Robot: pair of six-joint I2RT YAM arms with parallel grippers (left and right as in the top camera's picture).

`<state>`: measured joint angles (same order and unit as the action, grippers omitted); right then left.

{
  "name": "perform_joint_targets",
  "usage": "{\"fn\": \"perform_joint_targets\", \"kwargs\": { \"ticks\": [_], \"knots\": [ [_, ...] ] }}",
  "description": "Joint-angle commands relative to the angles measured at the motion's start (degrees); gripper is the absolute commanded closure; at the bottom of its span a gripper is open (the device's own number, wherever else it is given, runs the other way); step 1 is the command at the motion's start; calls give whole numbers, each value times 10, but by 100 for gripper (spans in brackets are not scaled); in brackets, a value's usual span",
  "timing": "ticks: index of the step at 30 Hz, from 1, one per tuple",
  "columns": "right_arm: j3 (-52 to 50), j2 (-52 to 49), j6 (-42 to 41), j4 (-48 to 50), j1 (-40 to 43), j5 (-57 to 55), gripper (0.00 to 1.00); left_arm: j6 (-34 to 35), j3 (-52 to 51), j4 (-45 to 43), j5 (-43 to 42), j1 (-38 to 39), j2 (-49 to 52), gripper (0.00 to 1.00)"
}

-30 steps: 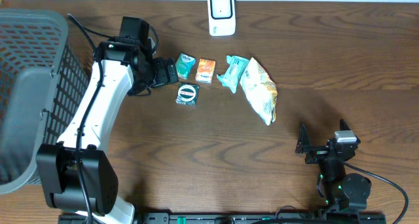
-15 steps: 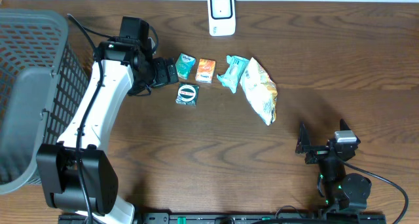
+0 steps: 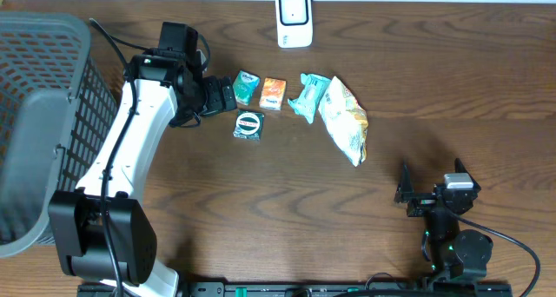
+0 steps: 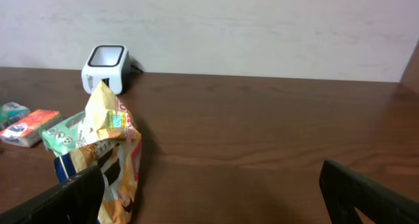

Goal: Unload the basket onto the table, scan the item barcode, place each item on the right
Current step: 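Hold the tin at the scanner, then release it below the packs, then swing the right gripper over toward the yellow snack bag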

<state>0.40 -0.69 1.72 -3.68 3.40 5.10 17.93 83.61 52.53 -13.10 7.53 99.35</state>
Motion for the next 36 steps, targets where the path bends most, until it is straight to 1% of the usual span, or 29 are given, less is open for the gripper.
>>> {"fn": "perform_joint_targets", "kwargs": {
  "ticks": [1, 2, 4, 5, 7, 11, 13, 14, 15, 17, 18, 19, 21, 23, 25, 29, 31, 33, 36],
  "knots": [
    [-1, 3, 11, -3, -4, -11, 1, -5, 7, 3, 7, -1, 2, 2],
    [-1, 3, -2, 5, -5, 0, 1, -5, 7, 3, 7, -1, 2, 2],
    [-1, 3, -66, 27, -5, 62, 1, -5, 7, 3, 7, -1, 2, 2],
    [-1, 3, -133, 43, -5, 135, 1, -5, 7, 3, 7, -1, 2, 3],
    [-1, 3, -167, 57, -5, 184, 1, -5, 7, 3, 7, -1, 2, 2],
    [-1, 3, -209, 115, -5, 195, 1, -5, 7, 3, 7, -1, 2, 2],
    [-1, 3, -271, 155, -5, 195, 1, -5, 7, 3, 7, -1, 2, 2],
    [-1, 3, -306, 193, -5, 192, 1, -5, 7, 3, 7, -1, 2, 2],
    [-1, 3, -323, 224, -5, 190, 1, -5, 7, 3, 7, -1, 2, 2],
    [-1, 3, -349, 294, -5, 181, 1, -5, 7, 3, 7, -1, 2, 2],
    [-1, 3, -356, 349, -5, 166, 1, -5, 7, 3, 7, -1, 2, 2],
    [-1, 3, -355, 378, -5, 156, 1, -5, 7, 3, 7, -1, 2, 2],
    [-1, 3, -355, 480, -5, 104, 1, -5, 7, 3, 7, -1, 2, 2],
    [6, 0, -355, 519, -5, 66, 1, -5, 7, 3, 7, -1, 2, 2],
    [28, -12, -342, 519, -5, 53, 1, -5, 7, 3, 7, -1, 2, 3],
    [90, -72, -284, 508, -5, 87, 1, -5, 7, 3, 7, -1, 2, 2],
    [151, -149, -219, 508, -5, 138, 1, -5, 7, 3, 7, -1, 2, 2],
    [197, -209, -176, 504, -5, 176, 1, -5, 7, 3, 7, -1, 2, 2],
    [301, -331, -137, 454, -5, 247, 1, -5, 7, 3, 7, -1, 2, 3]
  ]
}}
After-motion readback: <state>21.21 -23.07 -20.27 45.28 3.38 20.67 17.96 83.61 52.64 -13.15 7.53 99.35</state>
